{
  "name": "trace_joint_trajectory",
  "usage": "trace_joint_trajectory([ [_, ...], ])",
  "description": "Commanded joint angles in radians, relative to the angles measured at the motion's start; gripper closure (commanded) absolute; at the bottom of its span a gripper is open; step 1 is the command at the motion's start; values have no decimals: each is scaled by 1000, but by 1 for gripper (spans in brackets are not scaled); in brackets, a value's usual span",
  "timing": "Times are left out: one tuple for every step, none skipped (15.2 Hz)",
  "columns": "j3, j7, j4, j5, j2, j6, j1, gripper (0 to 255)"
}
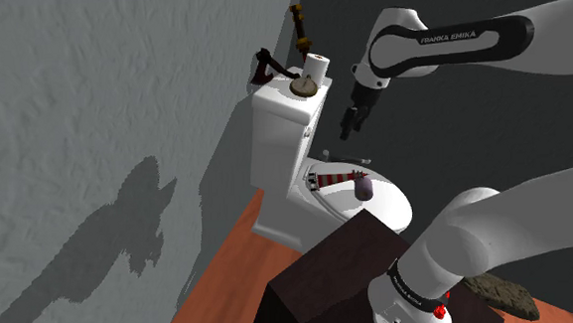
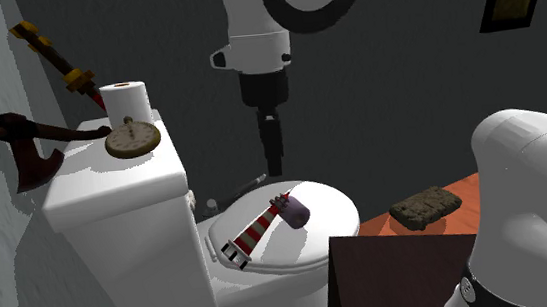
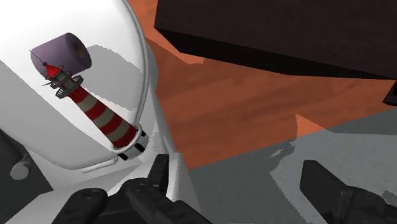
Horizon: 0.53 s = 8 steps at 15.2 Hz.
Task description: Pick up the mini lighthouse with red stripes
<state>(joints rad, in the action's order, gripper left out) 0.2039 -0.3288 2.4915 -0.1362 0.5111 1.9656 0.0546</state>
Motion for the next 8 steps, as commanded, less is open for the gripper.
trace_joint_trajectory([
  [32, -58, 5, -19, -54, 40, 5, 0],
  [47, -86, 2, -28, -85, 59, 8, 0],
  [63, -114, -3, -35, -118, 77, 10, 0],
  [77, -143, -9, -42, -151, 96, 13, 0],
  [92, -171, -16, -47, -186, 114, 15, 0],
  [105, -199, -24, -52, -221, 133, 17, 0],
  [119, -227, -34, -56, -258, 151, 19, 0],
  [131, -256, -44, -58, -295, 169, 22, 0],
])
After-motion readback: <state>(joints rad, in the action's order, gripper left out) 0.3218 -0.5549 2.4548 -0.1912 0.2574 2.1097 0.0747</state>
